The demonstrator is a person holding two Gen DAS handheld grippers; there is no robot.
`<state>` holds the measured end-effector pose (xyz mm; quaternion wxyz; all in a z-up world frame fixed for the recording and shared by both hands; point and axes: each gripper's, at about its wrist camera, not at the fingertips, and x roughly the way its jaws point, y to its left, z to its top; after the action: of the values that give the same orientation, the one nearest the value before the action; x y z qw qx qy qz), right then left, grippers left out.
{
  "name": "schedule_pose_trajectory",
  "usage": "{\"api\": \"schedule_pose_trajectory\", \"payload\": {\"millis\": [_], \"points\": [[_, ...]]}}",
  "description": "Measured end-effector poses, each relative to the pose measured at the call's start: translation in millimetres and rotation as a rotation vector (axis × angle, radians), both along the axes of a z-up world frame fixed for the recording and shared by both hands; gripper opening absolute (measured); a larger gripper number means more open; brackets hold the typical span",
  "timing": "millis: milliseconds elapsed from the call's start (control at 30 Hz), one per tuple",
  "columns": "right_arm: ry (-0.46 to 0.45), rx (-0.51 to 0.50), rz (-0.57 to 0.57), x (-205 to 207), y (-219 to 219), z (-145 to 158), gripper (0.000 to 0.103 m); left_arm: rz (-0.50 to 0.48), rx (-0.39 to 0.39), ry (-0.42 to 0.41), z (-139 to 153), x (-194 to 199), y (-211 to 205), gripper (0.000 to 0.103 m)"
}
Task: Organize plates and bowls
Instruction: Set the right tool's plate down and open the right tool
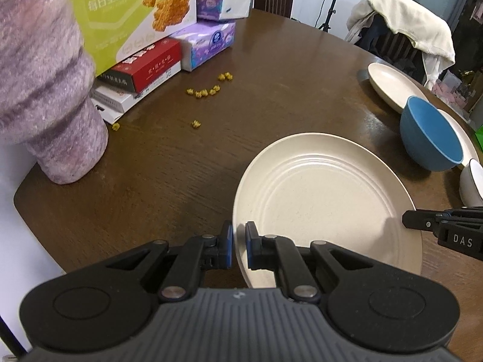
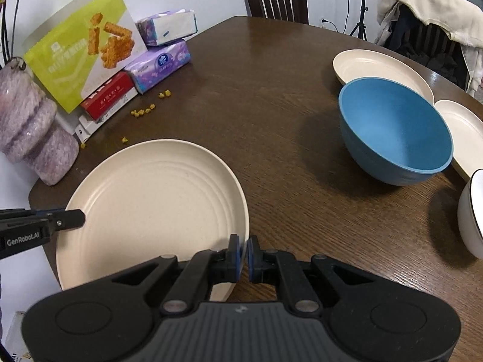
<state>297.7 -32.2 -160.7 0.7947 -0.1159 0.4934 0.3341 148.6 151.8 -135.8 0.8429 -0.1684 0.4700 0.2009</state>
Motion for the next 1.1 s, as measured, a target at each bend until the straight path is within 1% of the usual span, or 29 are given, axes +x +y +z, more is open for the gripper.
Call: {"api": "schedule_pose_trajectory", "payload": {"millis": [167, 533, 700, 833, 1100], "points": [[0.019, -0.017, -0.006, -1.5, 6.2, -11.9, 0.006, 0.002, -0.005, 0.008, -10.9, -0.9, 5.8, 0.009], [-0.005, -0.04, 0.012, -8.1, 15.6, -22.3, 0.006, 0.006, -0.014, 0.033, -23.8, 0.9, 13.3, 0.009], [-0.005, -0.069, 0.007, -10.4, 22.1, -30.4, 0.006, -0.001, -0.011, 0.047, -28.6, 4.6, 14.4, 0.009], [-0.02, -0.067, 0.003, -10.8, 22.7, -31.3, 0.007, -0.007, -0.017, 0.053, -31.9, 8.1, 17.3, 0.009], [-0.035, -0.069, -0.022, -6.8, 26.5, -31.4, 0.007, -0.033, -0.004, 0.075, -36.7, 17.5, 19.1, 0.01]]}}
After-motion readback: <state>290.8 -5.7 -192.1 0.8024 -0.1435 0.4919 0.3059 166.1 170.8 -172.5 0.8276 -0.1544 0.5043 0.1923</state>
